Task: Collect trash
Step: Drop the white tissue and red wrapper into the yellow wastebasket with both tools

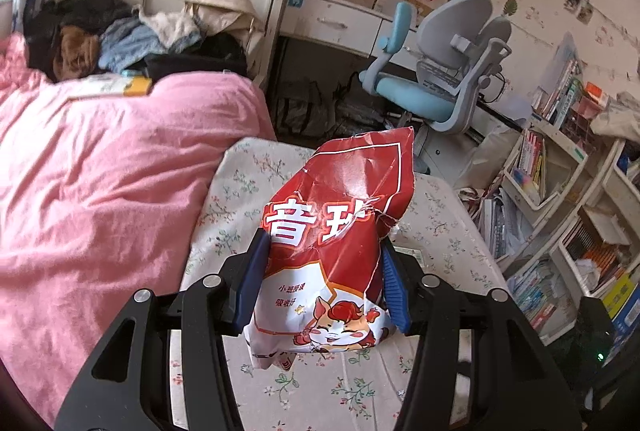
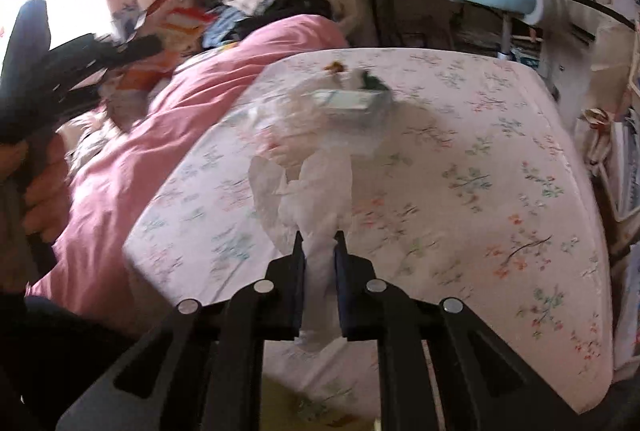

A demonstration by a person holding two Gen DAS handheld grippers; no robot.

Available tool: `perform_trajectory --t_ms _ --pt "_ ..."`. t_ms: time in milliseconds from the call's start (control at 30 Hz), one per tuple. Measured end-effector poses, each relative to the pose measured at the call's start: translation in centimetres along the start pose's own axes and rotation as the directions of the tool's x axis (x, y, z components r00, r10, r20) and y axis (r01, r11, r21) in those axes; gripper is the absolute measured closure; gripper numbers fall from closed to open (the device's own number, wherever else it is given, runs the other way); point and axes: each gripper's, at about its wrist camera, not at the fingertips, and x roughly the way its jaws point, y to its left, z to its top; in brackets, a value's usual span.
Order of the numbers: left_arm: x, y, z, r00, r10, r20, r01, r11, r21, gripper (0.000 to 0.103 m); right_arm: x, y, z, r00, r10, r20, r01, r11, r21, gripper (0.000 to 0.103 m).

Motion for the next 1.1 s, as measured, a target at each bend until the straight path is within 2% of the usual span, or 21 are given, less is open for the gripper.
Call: perform_trajectory --t_ms 233,433,600,667,733,833,900,1100 --pt "-2.1 -1.6 -1.0 1.0 0.01 0.03 -0.012 0.999 0.048 0.053 -1.4 3.4 -2.9 0.994 0.099 -0.042 -0.102 0.992 -0.078 0.089" --pt "-3.7 -2.5 -2.3 0.999 0.016 0.039 -0.018 0.998 0.065 0.053 -1.5 5.5 -6.3 0.979 0.137 -0.151 -0.156 0.98 -0.122 0.089" --pt "-4.6 -2.7 -3.3 0.999 0.01 0.036 -0.012 0.998 0.056 0.053 -1.0 6.7 -9.4 0.958 0.129 -0.257 -0.169 0.975 -0.141 0.089" --pt "-4.8 -2.8 -3.6 0.999 0.009 0.032 -0.01 0.999 0.053 0.052 -0.7 6.8 -10.5 0.948 0.119 -0.295 -0.166 0.976 -0.142 0.085" --pt "-5.0 -3.0 -4.1 1.0 0.007 0.027 -0.009 0.999 0.052 0.052 -0.4 6.7 -11.2 0.939 0.098 -0.328 -0.151 0.978 -0.142 0.074" --pt "-5.3 -3.2 -4.8 1.0 0.004 0.02 -0.005 0.999 0.047 0.052 -0.6 6.3 -11.5 0.943 0.091 -0.319 -0.138 0.982 -0.127 0.066" --pt "-5.5 -3.4 -5.4 1.0 0.001 0.013 -0.002 0.999 0.044 0.052 -1.1 5.6 -11.1 0.953 0.086 -0.29 -0.12 0.988 -0.101 0.056" --pt "-6.0 -4.5 -7.7 1.0 -0.008 -0.021 0.009 0.998 0.055 0.052 -2.6 3.7 -10.2 0.983 0.054 -0.175 -0.059 0.998 -0.023 0.049"
